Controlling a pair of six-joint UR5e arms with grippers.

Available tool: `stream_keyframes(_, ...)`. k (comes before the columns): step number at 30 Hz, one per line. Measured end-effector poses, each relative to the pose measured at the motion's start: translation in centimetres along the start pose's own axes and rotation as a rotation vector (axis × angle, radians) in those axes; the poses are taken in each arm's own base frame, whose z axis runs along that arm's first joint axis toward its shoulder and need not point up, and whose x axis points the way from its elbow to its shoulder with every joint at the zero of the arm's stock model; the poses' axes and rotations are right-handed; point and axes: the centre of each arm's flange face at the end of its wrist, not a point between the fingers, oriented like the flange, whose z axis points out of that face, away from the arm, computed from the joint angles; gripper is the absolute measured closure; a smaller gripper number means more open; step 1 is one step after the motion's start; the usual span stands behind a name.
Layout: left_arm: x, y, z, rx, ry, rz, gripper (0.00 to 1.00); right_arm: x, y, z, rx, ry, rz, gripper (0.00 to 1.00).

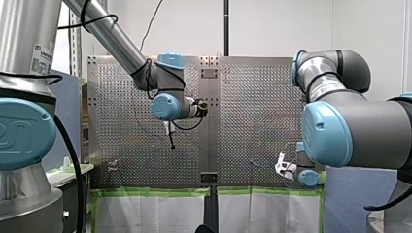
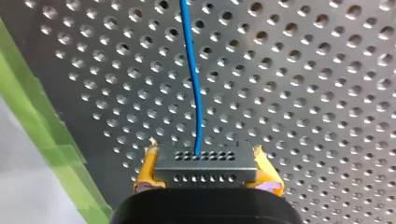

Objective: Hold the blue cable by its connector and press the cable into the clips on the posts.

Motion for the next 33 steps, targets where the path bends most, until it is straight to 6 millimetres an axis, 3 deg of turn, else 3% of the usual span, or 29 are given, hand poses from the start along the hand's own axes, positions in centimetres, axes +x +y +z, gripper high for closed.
stream_keyframes(5, -0.6, 0.6, -1.7, 0.001, -0.005, -0.005, 0.00, 1.4, 0.0, -0.6, -0.026, 0.000, -0.026, 1.00)
stream_keyframes(17, -1.4, 2.4, -5.3, -0.014, -0.010, -0.007, 0.00, 6.9, -1.3, -0.6, -0.046, 0.030, -0.095, 1.00)
stream_keyframes(33, -1.5, 2.6, -5.6, -0.015, -0.011, -0.007, 0.00, 7.4, -1.5, -0.6, -0.045, 0.032, -0.104, 1.00)
